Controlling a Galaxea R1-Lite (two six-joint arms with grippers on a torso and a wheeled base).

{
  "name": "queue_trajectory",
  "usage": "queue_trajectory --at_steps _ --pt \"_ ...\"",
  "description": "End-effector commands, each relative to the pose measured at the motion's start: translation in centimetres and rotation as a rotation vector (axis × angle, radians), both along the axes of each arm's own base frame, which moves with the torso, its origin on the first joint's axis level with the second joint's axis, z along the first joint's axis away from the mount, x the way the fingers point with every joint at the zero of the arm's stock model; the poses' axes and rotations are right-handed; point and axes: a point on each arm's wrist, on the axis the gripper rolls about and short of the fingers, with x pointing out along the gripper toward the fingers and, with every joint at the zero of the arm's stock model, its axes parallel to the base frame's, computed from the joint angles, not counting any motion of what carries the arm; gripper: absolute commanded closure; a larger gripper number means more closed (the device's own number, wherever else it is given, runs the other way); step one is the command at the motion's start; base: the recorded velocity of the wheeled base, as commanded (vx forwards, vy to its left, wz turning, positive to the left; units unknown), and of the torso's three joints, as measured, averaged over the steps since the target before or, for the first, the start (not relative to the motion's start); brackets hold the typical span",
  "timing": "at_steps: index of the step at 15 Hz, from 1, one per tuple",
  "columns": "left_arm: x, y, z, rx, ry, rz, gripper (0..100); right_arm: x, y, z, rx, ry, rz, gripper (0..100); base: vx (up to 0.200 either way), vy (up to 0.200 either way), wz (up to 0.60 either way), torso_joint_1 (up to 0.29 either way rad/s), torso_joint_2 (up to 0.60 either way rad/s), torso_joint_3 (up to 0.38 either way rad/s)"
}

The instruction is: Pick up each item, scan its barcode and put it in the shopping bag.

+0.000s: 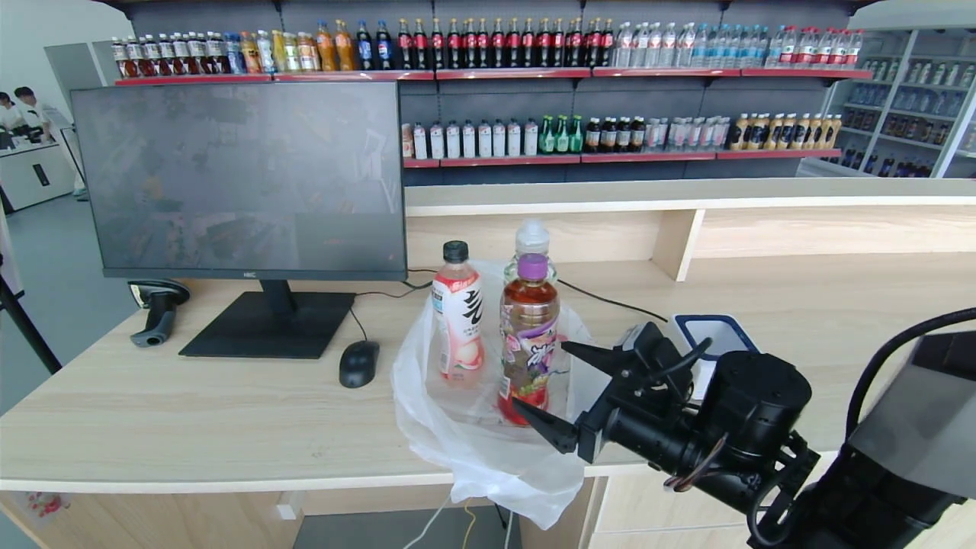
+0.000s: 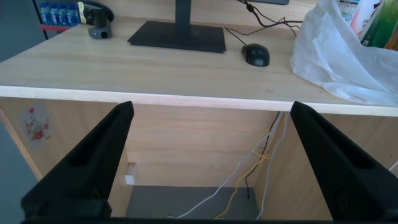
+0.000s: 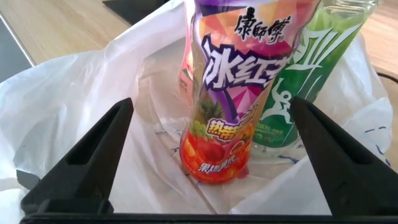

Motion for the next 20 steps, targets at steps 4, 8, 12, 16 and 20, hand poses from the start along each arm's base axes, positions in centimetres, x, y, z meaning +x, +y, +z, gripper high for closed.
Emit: queue_trajectory --at_steps 4,8,12,16,20 --pt "0.0 0.0 0.0 0.000 -0.001 0.000 0 -7.4 -5.6 7.1 0.113 -0.171 -0.018 0 0.000 0.000 0.00 0.000 0.00 0.000" --pt "0.0 0.0 0.0 0.009 -0.001 -0.003 0 -12.9 -9.6 6.4 0.148 -0.118 -0.041 0 0.000 0.000 0.00 0.000 0.00 0.000" --pt "0.0 0.0 0.0 0.003 -0.001 0.000 0 -14.2 -11.2 7.4 0.177 -0.158 -0.093 0 0.000 0.000 0.00 0.000 0.00 0.000" --pt "0.0 0.0 0.0 -0.006 -0.001 0.000 0 -18.0 -13.6 6.4 0.107 -0.041 -0.118 0 0.000 0.000 0.00 0.000 0.00 0.000" --pt "0.0 0.0 0.0 -0.006 -0.001 0.000 0 -20.8 -15.5 5.6 0.119 -0.035 -0.162 0 0.000 0.000 0.00 0.000 0.00 0.000"
